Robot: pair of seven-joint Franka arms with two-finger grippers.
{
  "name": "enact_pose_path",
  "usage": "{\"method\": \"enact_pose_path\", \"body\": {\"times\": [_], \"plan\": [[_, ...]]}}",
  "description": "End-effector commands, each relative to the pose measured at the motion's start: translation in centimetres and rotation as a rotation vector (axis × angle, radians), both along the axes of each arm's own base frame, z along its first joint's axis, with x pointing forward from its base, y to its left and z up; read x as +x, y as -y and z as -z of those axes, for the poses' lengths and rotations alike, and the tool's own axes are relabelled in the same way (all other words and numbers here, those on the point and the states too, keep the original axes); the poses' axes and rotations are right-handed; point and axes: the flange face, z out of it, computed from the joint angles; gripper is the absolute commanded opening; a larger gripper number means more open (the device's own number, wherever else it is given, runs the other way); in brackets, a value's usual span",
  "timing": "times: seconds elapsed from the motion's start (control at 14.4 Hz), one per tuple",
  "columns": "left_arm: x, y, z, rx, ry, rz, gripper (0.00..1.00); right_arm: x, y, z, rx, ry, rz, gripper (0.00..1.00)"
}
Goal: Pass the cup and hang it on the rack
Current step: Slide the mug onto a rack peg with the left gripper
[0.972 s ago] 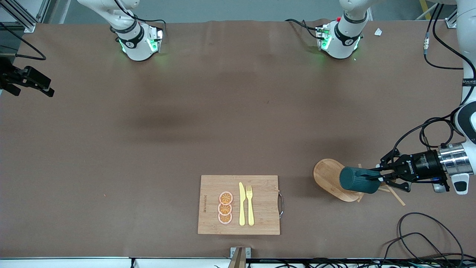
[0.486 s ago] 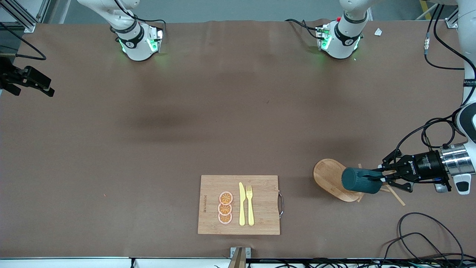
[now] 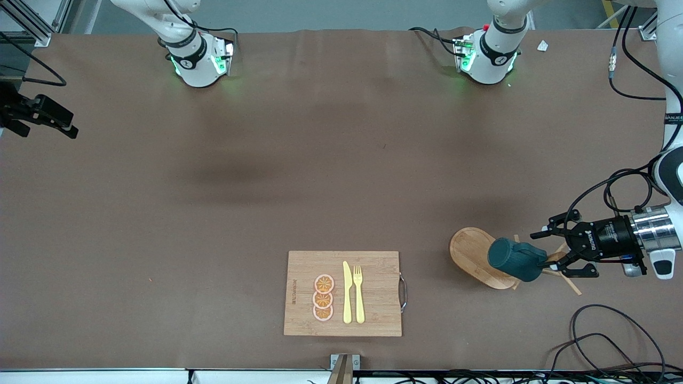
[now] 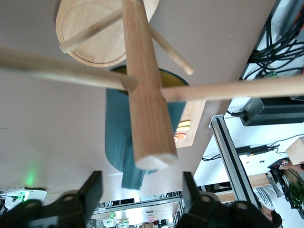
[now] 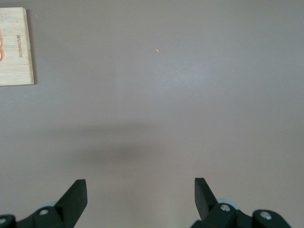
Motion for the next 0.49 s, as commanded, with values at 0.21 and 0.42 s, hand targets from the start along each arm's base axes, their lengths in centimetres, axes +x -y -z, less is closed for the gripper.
{"method": "enact_pose_path", "body": {"times": [0.21,0.42], "plan": [[-2.0,3.2,-6.5,0.219,0.124,0.228,0.99,-0.3,0.2,-0.2,0.004,-0.001,-0.006,1.00],[-3.5,5.1,-8.6,0.409,0.205,0.441,0.99,-0.3,0.2,-0.2,0.004,-0.001,-0.006,1.00]]}}
